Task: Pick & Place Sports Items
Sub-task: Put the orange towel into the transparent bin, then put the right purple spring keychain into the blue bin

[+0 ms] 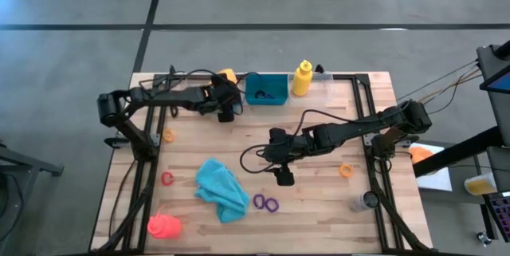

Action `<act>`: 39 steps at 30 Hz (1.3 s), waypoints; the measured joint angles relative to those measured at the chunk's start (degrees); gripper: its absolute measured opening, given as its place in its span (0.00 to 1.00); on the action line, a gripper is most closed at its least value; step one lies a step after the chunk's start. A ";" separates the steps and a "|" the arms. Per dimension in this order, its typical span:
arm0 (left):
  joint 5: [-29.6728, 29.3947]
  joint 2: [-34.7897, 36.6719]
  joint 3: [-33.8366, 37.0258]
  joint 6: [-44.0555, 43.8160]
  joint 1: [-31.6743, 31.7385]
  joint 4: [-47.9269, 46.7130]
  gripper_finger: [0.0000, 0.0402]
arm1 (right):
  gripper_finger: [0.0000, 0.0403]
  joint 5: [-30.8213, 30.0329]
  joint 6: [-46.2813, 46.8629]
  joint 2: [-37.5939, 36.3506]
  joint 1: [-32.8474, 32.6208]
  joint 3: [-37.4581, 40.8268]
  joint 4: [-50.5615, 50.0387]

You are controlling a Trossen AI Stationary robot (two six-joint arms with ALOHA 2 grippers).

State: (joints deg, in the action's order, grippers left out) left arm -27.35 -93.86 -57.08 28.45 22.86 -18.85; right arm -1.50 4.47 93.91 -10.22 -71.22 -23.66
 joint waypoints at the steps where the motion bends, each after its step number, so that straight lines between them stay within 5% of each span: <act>1: 0.00 0.00 0.00 0.02 -0.19 0.00 0.54 | 0.69 0.00 0.00 0.00 0.00 0.00 0.00; 11: 0.02 4.11 -0.44 0.57 -0.86 -0.68 0.61 | 0.69 0.00 0.00 0.02 0.00 0.00 -0.09; 26: 8.31 27.89 -0.87 -5.65 -1.58 -4.53 0.61 | 0.69 0.97 -0.36 0.01 0.00 0.00 -0.12; 29: 10.20 31.19 -0.86 -9.65 -2.51 -6.56 0.61 | 0.69 7.31 -1.49 -0.08 0.01 0.00 -0.45; 35: 18.70 34.50 -0.78 -18.64 -5.40 -9.97 0.61 | 0.69 29.11 -3.41 -0.13 -1.95 0.54 -3.57; 39: 25.62 34.53 -0.76 -25.97 -7.79 -10.78 0.61 | 0.69 27.19 -2.08 -0.06 -6.26 1.51 -3.34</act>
State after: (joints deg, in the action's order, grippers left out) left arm -1.74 -59.33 -57.84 2.48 15.07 -29.63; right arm 25.69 2.39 93.85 -16.48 -69.71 -27.00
